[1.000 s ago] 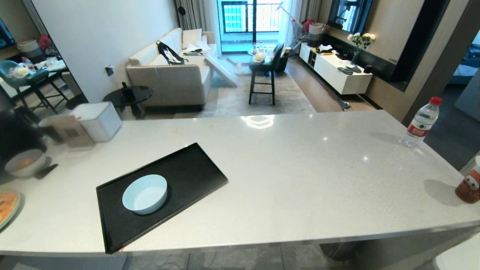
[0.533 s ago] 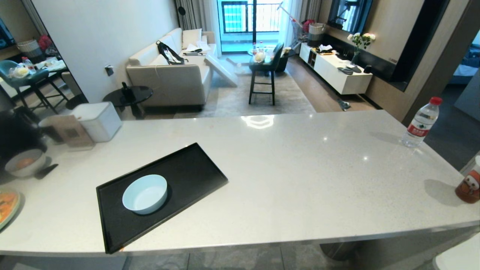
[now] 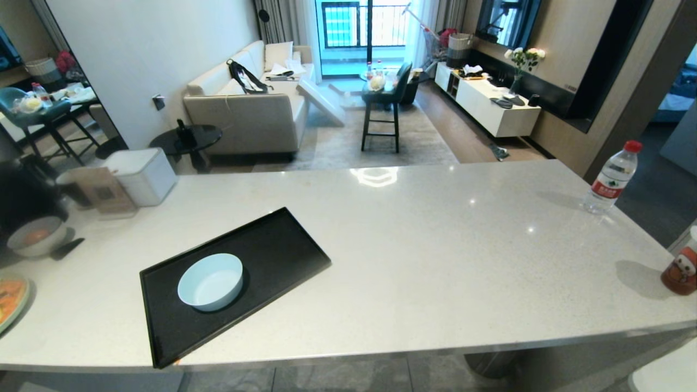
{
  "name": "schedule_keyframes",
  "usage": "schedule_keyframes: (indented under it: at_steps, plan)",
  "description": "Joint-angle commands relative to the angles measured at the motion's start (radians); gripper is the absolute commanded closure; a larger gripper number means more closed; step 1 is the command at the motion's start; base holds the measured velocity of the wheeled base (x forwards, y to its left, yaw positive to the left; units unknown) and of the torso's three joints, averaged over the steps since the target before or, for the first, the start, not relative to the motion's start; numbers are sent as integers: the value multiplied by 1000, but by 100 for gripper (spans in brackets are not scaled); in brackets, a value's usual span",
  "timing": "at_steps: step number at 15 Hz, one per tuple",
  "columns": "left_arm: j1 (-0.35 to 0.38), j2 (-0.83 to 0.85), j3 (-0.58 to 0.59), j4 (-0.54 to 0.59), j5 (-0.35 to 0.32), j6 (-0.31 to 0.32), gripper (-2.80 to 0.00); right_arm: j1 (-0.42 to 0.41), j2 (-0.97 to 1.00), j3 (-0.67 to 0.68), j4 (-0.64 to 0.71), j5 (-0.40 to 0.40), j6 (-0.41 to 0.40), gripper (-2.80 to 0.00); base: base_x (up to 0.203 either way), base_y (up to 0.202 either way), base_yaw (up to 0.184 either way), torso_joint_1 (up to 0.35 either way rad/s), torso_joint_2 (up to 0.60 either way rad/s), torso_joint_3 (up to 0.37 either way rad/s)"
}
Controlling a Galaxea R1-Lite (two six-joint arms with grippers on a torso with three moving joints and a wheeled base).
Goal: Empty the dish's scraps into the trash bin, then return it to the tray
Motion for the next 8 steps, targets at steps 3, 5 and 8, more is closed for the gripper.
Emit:
schedule_keyframes:
  at_steps: [3, 5, 8]
  plan:
    - [0, 0, 0, 0, -2, 1, 0, 0, 1, 0, -1, 0, 1, 0, 0, 0, 0, 0, 0, 0]
    - [0, 0, 0, 0, 0, 1, 0, 0, 0, 0, 0, 0, -1, 0, 0, 0, 0, 0, 0, 0]
    - [0, 0, 0, 0, 0, 1, 0, 0, 0, 0, 0, 0, -1, 0, 0, 0, 0, 0, 0, 0]
